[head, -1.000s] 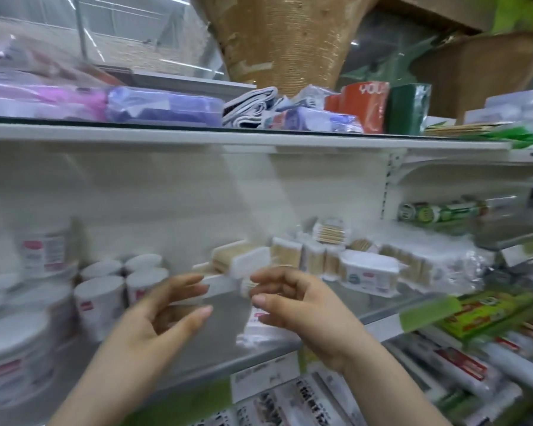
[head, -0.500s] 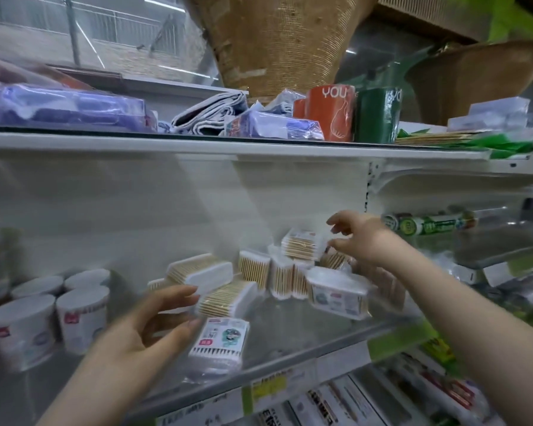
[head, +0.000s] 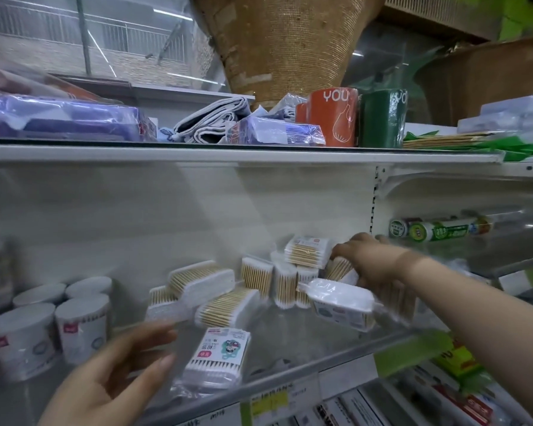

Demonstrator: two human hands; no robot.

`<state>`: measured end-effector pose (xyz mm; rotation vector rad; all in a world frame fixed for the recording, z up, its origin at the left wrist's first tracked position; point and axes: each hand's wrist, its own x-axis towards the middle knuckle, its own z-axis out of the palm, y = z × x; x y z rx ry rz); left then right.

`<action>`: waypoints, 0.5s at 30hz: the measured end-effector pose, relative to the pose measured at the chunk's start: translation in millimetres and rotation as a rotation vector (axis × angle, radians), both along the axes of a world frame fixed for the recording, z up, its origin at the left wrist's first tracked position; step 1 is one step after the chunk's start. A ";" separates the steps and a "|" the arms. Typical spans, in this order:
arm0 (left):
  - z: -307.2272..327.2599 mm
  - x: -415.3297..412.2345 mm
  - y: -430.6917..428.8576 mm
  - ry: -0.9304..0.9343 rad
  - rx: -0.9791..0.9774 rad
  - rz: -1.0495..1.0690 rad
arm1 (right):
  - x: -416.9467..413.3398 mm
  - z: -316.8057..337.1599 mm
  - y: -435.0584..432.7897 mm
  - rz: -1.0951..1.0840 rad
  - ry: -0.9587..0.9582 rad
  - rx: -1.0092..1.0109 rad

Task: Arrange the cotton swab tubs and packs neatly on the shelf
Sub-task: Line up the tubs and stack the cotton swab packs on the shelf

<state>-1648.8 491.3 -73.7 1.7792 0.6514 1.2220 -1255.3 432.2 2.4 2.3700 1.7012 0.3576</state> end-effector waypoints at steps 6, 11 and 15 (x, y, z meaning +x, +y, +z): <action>0.2 -3.1 -2.9 -0.042 -0.017 0.046 | 0.3 24.3 -14.6 -0.072 -0.044 0.119; 3.0 -1.4 -6.6 -0.010 -0.048 0.054 | -27.4 35.0 -38.6 -0.078 0.480 0.512; 8.7 1.4 -5.1 -0.019 -0.063 0.033 | -78.0 22.2 -44.6 0.109 1.052 0.757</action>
